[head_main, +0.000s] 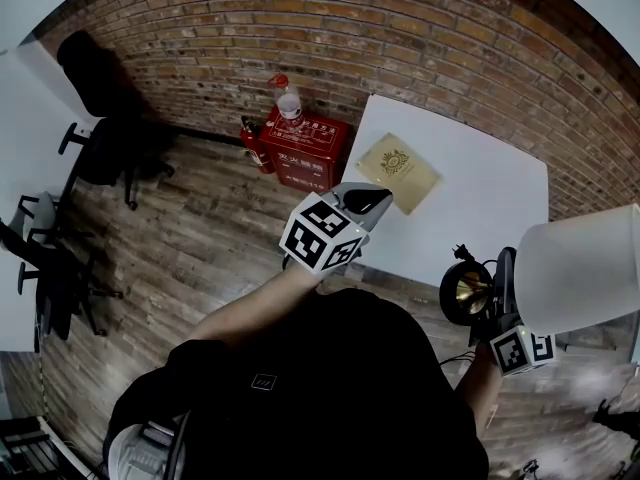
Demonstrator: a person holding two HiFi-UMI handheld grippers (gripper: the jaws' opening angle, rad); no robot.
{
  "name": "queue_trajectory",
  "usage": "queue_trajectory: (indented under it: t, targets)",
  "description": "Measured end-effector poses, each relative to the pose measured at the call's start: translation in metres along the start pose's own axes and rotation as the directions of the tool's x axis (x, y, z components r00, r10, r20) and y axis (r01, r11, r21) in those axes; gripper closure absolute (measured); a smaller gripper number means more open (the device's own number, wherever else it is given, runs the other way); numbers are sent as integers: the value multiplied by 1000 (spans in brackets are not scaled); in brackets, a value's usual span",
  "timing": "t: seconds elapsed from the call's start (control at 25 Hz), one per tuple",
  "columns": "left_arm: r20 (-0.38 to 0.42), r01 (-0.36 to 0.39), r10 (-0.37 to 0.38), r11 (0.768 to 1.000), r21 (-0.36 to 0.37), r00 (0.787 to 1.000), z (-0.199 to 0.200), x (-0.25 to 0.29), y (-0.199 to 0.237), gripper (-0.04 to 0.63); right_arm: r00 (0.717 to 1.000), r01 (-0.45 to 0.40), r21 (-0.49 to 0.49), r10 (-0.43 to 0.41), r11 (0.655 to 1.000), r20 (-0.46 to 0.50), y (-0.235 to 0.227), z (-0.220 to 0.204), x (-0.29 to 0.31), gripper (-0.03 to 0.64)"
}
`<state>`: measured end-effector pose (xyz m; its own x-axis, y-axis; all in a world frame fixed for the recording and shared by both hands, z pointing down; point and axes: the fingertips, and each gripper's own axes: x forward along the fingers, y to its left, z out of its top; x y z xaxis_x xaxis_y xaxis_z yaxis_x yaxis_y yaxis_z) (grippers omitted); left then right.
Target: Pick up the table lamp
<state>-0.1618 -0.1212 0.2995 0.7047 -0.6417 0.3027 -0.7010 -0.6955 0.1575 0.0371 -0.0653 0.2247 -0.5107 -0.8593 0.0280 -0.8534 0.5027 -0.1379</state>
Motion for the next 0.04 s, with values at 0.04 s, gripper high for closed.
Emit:
queue_trajectory:
  t: [0.04]
  targets:
    - [0, -1, 1, 1000, -3, 1000, 0, 0, 0, 588, 1000, -3, -1, 3, 1000, -1, 0, 0, 1, 603]
